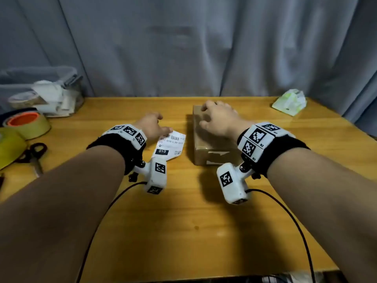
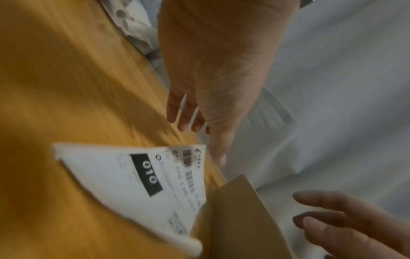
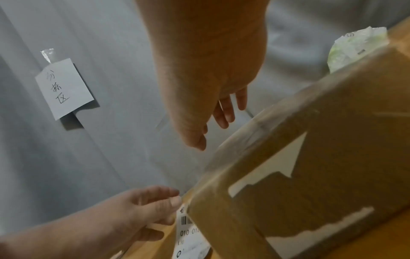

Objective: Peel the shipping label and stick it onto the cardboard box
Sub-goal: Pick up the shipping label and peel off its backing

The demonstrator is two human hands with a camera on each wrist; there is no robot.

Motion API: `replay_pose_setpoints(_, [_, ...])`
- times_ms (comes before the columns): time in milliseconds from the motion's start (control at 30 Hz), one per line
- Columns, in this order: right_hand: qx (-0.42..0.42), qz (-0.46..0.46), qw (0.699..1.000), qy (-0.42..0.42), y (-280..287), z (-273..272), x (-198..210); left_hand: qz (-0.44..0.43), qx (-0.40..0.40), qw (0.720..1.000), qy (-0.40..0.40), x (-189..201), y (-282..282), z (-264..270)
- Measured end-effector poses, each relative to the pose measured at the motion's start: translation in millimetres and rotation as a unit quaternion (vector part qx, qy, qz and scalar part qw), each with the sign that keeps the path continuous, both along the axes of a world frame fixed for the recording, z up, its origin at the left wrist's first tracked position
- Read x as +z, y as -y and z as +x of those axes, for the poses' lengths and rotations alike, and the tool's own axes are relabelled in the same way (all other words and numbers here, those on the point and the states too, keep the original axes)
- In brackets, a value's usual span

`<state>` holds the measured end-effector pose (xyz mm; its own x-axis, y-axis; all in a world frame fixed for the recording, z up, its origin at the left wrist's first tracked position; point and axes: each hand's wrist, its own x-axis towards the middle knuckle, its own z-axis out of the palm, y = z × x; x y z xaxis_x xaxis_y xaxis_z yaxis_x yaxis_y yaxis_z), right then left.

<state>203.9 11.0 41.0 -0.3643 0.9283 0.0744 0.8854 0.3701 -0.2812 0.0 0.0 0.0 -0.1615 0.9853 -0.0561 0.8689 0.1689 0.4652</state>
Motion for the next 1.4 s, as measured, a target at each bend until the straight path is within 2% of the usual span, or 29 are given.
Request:
replay_pose_setpoints(100, [0.002, -0.004, 1.000, -0.011, 1, 4, -2, -0.019, 0.006, 0.998, 0.055, -5, 0, 9])
replay_pose_setpoints(200, [0.002, -0.005, 1.000, -0.027, 4, 7, -6, -0.011, 0.017, 0.999, 0.041, -14, 1, 12])
replay_pose_setpoints(333, [0.011, 0.033, 0.998, -0.057, 10, 7, -7, 0.088, 0.043, 0.993, 0.065, -4, 3, 5])
replay_pose_setpoints(400, [0.034, 0.082, 0.993, -0.079, 14, 3, -4, 0.203, 0.049, 0.969, 0.135, 18, 4, 4])
replay_pose_setpoints(467, [0.045, 0.120, 0.984, -0.124, 18, -2, 6, 0.305, 0.037, 0.929, 0.206, 48, 9, 7])
replay_pose_setpoints(533, [0.041, 0.112, 0.972, -0.202, 18, -9, 21, 0.348, -0.001, 0.903, 0.251, 73, 14, 14])
replay_pose_setpoints(600, [0.021, 0.090, 0.952, -0.292, 15, -13, 35, 0.360, -0.040, 0.892, 0.270, 85, 18, 26])
replay_pose_setpoints(700, [-0.016, 0.109, 0.926, -0.361, 12, -9, 48, 0.353, -0.081, 0.884, 0.297, 90, 24, 44])
replay_pose_setpoints(867, [-0.034, 0.147, 0.913, -0.379, 9, 4, 40, 0.308, -0.098, 0.895, 0.308, 81, 27, 59])
replay_pose_setpoints(1000, [-0.036, 0.152, 0.893, -0.422, 7, 14, 26, 0.239, -0.127, 0.894, 0.357, 75, 35, 68])
replay_pose_setpoints(1233, [-0.011, 0.177, 0.899, -0.401, 16, 28, 24, 0.138, -0.152, 0.845, 0.494, 70, 44, 69])
replay_pose_setpoints(1400, [0.003, 0.155, 0.903, -0.401, 16, 33, 27, 0.107, -0.155, 0.850, 0.491, 71, 44, 72])
